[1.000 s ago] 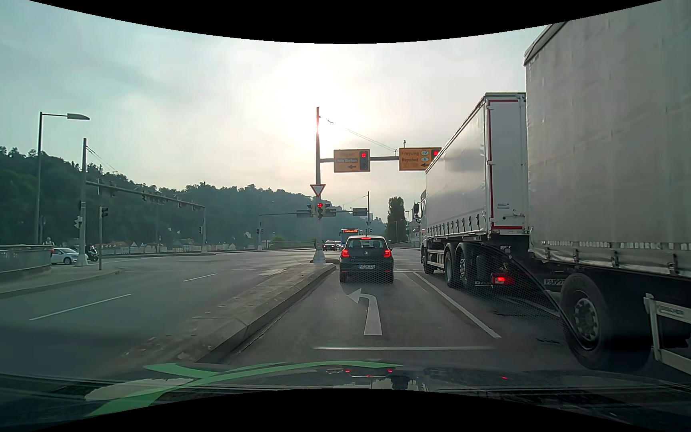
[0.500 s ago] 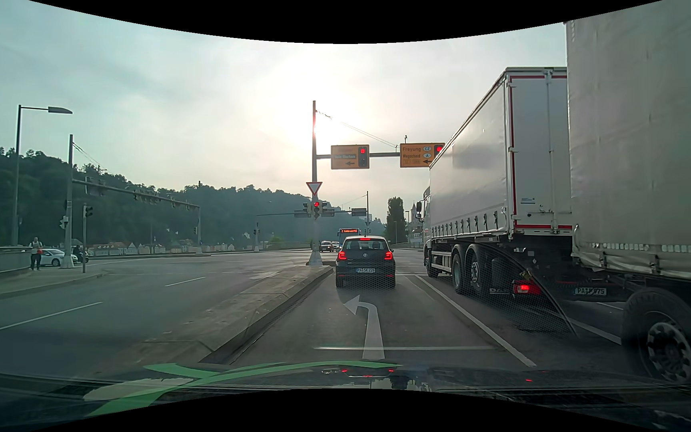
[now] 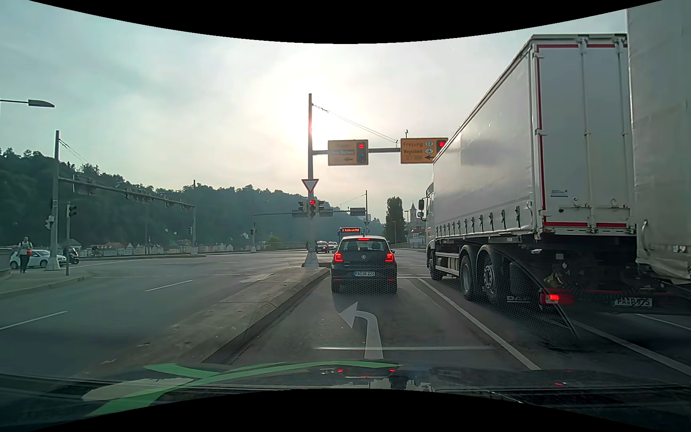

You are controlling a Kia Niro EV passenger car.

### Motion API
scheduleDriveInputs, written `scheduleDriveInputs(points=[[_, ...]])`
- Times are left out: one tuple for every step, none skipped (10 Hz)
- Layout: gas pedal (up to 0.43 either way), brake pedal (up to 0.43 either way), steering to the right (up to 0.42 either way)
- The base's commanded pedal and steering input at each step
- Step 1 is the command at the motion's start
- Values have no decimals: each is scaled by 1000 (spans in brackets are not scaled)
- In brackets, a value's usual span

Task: Follow the waypoints while adhering to traffic rules and regulations

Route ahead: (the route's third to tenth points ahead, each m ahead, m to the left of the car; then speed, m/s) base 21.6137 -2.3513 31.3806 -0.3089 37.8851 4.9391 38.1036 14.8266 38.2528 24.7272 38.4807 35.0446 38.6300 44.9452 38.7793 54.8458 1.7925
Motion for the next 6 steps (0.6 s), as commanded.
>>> scheduleDriveInputs(points=[[0, 98, 10], [0, 98, 8], [0, 98, 6], [0, 98, 5], [0, 98, 3], [0, 104, 1]])
